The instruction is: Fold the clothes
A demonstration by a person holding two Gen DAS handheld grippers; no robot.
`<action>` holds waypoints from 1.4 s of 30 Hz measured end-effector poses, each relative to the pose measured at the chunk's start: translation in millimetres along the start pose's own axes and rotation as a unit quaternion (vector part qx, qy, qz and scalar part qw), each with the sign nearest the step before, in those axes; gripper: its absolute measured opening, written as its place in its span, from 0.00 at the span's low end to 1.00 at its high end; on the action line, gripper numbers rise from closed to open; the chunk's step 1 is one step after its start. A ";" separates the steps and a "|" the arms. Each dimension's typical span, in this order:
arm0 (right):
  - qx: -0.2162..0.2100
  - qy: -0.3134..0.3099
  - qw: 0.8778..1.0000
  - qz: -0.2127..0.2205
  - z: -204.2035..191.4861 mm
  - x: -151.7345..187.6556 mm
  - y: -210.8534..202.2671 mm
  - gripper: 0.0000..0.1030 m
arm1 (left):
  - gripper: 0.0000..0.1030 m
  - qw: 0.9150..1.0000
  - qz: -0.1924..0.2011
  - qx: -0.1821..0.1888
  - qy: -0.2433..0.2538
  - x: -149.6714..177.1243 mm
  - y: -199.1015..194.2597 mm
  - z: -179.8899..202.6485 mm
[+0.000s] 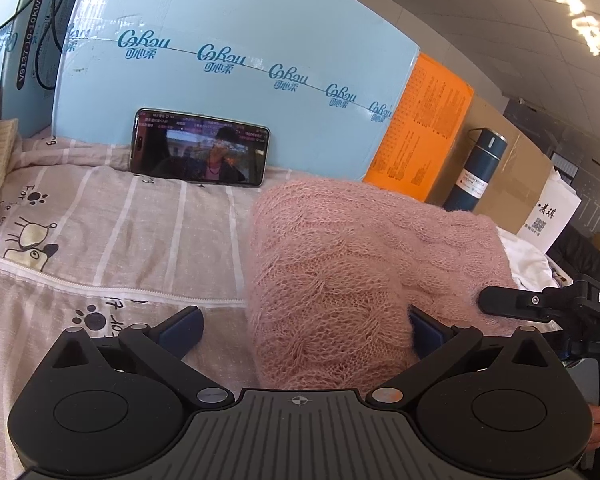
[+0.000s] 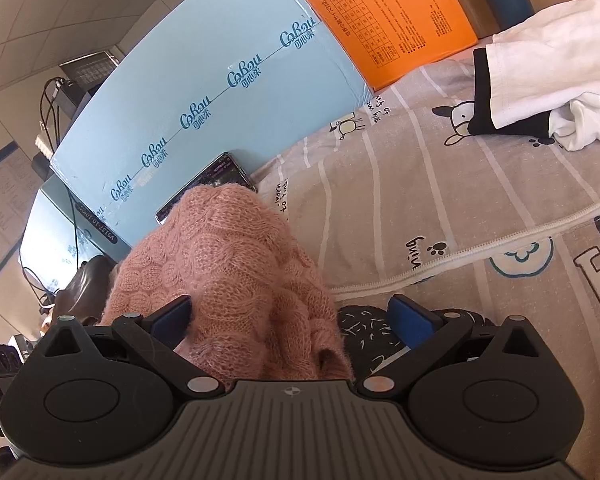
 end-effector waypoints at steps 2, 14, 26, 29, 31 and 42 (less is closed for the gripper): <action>-0.012 -0.007 1.000 -0.010 -2.4 0.7 1.1 1.00 | 1.00 1.000 0.000 0.001 -0.002 -0.4 0.6 -0.4; -0.074 -0.070 0.994 -0.039 -25.4 12.4 5.5 0.85 | 1.00 0.998 -0.024 0.051 -0.034 -0.3 8.5 0.5; -0.082 -0.045 0.996 -0.009 -36.0 15.1 4.2 0.50 | 0.61 0.998 0.014 0.052 -0.045 0.6 -7.0 -2.1; -0.071 0.001 0.997 -0.006 -43.4 14.9 3.7 0.49 | 0.57 0.997 0.041 0.051 -0.051 -2.2 -18.7 -5.6; -0.062 0.011 0.998 0.003 -58.5 17.2 2.5 0.47 | 0.56 0.995 0.062 0.049 -0.059 -4.6 -29.1 -9.1; -0.152 -0.106 0.979 0.090 -190.0 -14.2 -14.0 0.45 | 0.56 0.956 0.288 0.039 -0.037 -54.1 -152.1 -47.1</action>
Point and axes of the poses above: each gripper's, at about its wrist camera, not at the fingertips, and y roughly the way its jaws point, z to its right, x to its underside, the point moved 1 cm from there along y, roughly the way its jaws point, and after that the axes turned 4 degrees about -y, right-handed, at the moved point
